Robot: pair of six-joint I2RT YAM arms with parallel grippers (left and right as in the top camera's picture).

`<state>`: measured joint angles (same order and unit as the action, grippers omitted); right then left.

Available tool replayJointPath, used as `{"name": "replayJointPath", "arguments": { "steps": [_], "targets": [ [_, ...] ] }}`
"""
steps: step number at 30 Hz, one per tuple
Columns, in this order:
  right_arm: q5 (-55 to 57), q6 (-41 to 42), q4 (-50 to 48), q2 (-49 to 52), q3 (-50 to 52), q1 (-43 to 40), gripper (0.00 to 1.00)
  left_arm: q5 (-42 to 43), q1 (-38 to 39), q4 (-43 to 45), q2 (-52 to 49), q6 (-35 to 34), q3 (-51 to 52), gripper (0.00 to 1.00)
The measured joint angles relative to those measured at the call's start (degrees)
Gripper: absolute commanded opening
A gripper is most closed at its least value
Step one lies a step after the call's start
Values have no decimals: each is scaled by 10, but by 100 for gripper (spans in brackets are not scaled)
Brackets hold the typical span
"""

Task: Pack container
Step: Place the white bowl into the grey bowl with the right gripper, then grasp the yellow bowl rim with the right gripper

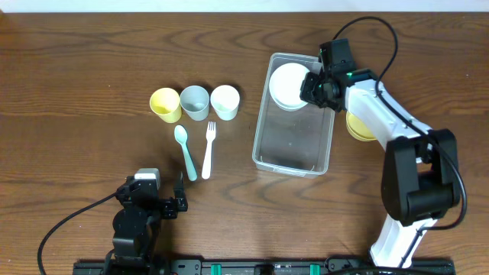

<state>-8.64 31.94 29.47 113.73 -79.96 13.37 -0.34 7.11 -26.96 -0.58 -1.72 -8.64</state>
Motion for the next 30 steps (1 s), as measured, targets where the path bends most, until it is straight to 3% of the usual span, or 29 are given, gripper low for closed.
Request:
{"name": "replayJointPath", "arguments": {
  "steps": [6, 10, 18, 25, 30],
  "targets": [
    [-22, -43, 30, -28, -3, -1, 49, 0, 0, 0, 0, 0, 0, 98],
    [-22, -63, 95, -117, -10, -15, 63, 0, 0, 0, 0, 0, 0, 98],
    [69, -76, 278, -308, -46, -148, 70, 0, 0, 0, 0, 0, 0, 98],
    [106, -70, 275, -259, 35, -239, 72, 0, 0, 0, 0, 0, 0, 98],
    [114, -51, 178, -198, 136, -247, 71, 0, 0, 0, 0, 0, 0, 98]
  ]
}}
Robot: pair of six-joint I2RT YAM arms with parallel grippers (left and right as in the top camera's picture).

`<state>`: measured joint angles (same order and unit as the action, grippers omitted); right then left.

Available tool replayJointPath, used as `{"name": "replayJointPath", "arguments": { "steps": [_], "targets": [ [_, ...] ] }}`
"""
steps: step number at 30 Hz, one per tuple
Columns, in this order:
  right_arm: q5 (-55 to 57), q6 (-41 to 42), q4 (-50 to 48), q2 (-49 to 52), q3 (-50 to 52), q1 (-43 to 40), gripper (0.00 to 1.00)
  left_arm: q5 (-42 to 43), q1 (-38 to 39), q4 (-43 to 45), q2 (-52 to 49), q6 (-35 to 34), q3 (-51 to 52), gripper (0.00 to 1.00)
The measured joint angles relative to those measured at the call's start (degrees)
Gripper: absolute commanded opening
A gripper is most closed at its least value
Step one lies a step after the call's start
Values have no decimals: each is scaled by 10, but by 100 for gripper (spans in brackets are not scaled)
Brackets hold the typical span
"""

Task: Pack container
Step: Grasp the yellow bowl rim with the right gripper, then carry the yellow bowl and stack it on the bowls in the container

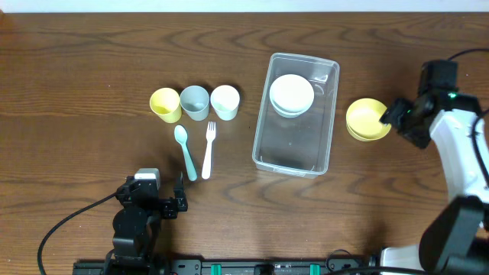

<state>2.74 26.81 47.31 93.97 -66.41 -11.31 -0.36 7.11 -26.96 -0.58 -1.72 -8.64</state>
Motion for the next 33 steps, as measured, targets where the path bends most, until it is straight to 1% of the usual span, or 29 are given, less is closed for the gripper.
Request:
{"name": "replayJointPath", "arguments": {
  "steps": [2, 3, 5, 6, 8, 10, 11, 15, 18, 21, 23, 26, 29, 31, 33],
  "targets": [
    [2, 7, -31, 25, 24, -4, 69, 0, 0, 0, 0, 0, 0, 98],
    [3, 11, -44, 39, 31, -6, 66, 0, 0, 0, 0, 0, 0, 98],
    [3, 15, -66, 64, 38, -10, 54, 0, 0, 0, 0, 0, 0, 98],
    [3, 17, -77, 77, 39, -10, 47, 0, 0, 0, 0, 0, 0, 98],
    [0, 21, -91, 91, 39, -10, 29, 0, 0, 0, 0, 0, 0, 98],
    [-6, 25, -99, 98, 39, -10, 5, 0, 0, 0, 0, 0, 0, 98],
    [-8, 25, -101, 99, 39, -10, 1, 0, 0, 0, 0, 0, 0, 98],
    [-20, 29, -103, 87, 37, -11, 1, 0, 0, 0, 0, 0, 0, 98],
    [-33, 30, -78, 59, 35, -11, 1, 0, 0, 0, 0, 0, 0, 98],
    [-56, 31, -52, -7, 15, -5, 1, 0, 0, 0, 0, 0, 0, 98],
    [-63, 31, -41, -61, -23, 10, 1, 0, 0, 0, 0, 0, 0, 98],
    [-71, 23, -37, -143, -103, 67, 1, 0, 0, 0, 0, 0, 0, 98],
    [-82, 12, -49, -195, -146, 143, 1, 0, 0, 0, 0, 0, 0, 98],
    [-88, 6, -54, -202, -157, 194, 1, 0, 0, 0, 0, 0, 0, 98],
    [-88, 1, -62, -178, -158, 226, 1, 0, 0, 0, 0, 0, 0, 98]
  ]
}}
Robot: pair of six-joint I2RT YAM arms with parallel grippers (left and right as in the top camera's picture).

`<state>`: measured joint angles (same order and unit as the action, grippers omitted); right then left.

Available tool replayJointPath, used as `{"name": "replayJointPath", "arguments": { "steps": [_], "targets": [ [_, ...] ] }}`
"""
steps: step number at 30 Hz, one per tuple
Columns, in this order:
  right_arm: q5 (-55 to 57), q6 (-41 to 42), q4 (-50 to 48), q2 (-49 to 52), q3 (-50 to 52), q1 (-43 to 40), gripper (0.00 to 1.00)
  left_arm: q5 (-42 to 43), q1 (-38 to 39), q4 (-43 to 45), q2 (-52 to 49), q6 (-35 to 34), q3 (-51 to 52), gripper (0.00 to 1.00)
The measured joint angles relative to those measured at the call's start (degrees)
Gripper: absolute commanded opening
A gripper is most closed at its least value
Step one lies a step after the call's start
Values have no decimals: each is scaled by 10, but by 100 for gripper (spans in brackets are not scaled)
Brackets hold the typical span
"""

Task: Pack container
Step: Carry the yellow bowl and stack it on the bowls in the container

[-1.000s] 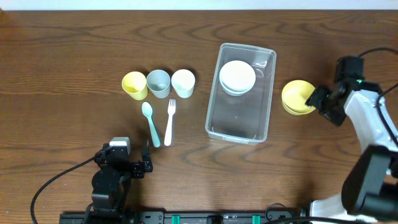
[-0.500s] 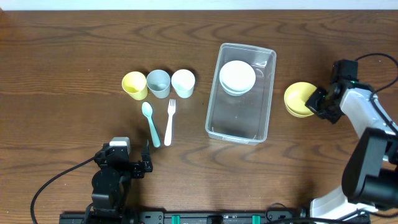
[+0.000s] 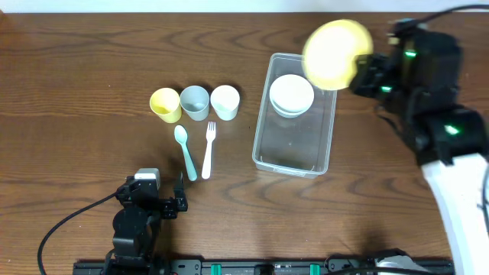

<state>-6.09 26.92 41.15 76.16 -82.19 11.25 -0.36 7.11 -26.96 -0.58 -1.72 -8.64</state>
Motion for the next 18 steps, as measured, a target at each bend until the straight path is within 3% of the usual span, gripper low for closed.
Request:
{"name": "replayJointPath", "arguments": {
  "steps": [7, 11, 12, 15, 18],
  "targets": [
    [-3, -4, -75, 249, 10, 18, 1, 0, 0, 0, 0, 0, 0, 98],
    [-13, -3, -93, 338, 22, 17, 1, 0, 0, 0, 0, 0, 0, 98],
    [-17, -3, -93, 349, 23, 17, 6, 0, 0, 0, 0, 0, 0, 98],
    [-22, 0, -94, 352, 24, 17, 42, 0, 0, 0, 0, 0, 0, 98],
    [-36, -5, -89, 348, 24, 17, 50, 0, 0, 0, 0, 0, 0, 98]
  ]
}}
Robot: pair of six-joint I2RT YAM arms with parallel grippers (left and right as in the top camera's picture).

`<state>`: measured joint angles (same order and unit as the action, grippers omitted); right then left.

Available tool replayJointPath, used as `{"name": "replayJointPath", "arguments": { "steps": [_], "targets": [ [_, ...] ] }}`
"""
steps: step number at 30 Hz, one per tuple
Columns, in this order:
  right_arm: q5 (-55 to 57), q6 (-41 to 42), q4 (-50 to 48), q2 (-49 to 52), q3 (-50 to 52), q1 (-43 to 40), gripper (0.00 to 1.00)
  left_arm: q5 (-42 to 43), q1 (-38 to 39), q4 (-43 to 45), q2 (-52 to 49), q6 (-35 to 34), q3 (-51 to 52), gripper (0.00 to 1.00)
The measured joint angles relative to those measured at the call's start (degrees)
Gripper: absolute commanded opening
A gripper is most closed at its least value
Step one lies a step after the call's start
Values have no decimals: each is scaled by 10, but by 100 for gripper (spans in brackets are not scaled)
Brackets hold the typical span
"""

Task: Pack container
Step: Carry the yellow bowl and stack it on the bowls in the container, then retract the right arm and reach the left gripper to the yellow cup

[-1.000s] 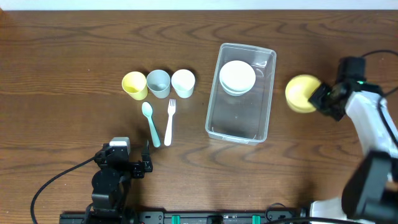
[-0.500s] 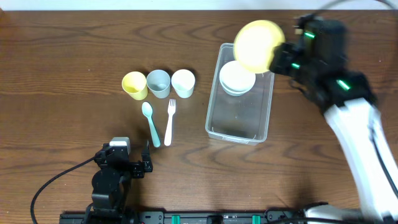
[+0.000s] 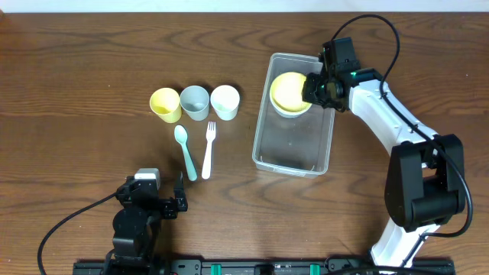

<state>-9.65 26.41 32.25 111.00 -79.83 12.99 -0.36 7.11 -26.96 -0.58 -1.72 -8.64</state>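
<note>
A clear plastic container (image 3: 293, 156) lies right of the table's middle. At its far end, a yellow bowl (image 3: 289, 89) sits on top of the stacked white bowls (image 3: 291, 111). My right gripper (image 3: 313, 90) is at the yellow bowl's right rim, fingers closed on it. Left of the container stand a yellow cup (image 3: 165, 105), a grey-blue cup (image 3: 194, 101) and a white cup (image 3: 225, 101). In front of them lie a mint spoon (image 3: 185, 151) and a white fork (image 3: 208, 148). My left gripper (image 3: 180, 200) rests at the near edge, far from everything.
The right arm reaches from the near right edge across the table's right side to the container. The left arm's base and cable sit at the near left. Bare wood surrounds the cups and cutlery.
My right gripper held the yellow bowl high above the container's far right corner. Now it is down in the container with the bowl resting on the white bowls.
First my right gripper was at the white bowls in the container, with yellow bowls on the table to the right. Then it was at those yellow bowls. After that it held them high, and now they lie on the white stack.
</note>
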Motion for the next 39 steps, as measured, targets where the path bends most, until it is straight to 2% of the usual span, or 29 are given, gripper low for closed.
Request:
{"name": "replayJointPath", "arguments": {
  "steps": [3, 8, 14, 17, 20, 25, 32, 36, 39],
  "targets": [
    [-21, -8, 21, -12, -4, -1, 52, 0, 0, 0, 0, 0, 0, 98],
    [-34, -14, 88, -104, -45, -23, 64, 0, 0, 0, 0, 0, 0, 98],
    [-4, -19, 184, -263, -95, -155, 71, 0, 0, 0, 0, 0, 0, 98],
    [12, -18, 238, -292, -98, -237, 85, 0, 0, 0, 0, 0, 0, 98],
    [19, -19, 270, -280, -92, -297, 99, 0, 0, 0, 0, 0, 0, 98],
    [22, -21, 280, -253, -75, -349, 99, 0, 0, 19, 0, 0, 1, 98],
    [24, -21, 280, -251, -74, -355, 99, 7, 0, 4, 0, -10, 1, 98],
    [24, -21, 280, -251, -74, -355, 99, 37, 0, -51, -8, -31, -11, 98],
    [24, -21, 280, -251, -74, -355, 99, 45, 0, -84, -54, -45, -59, 98]
  ]
}}
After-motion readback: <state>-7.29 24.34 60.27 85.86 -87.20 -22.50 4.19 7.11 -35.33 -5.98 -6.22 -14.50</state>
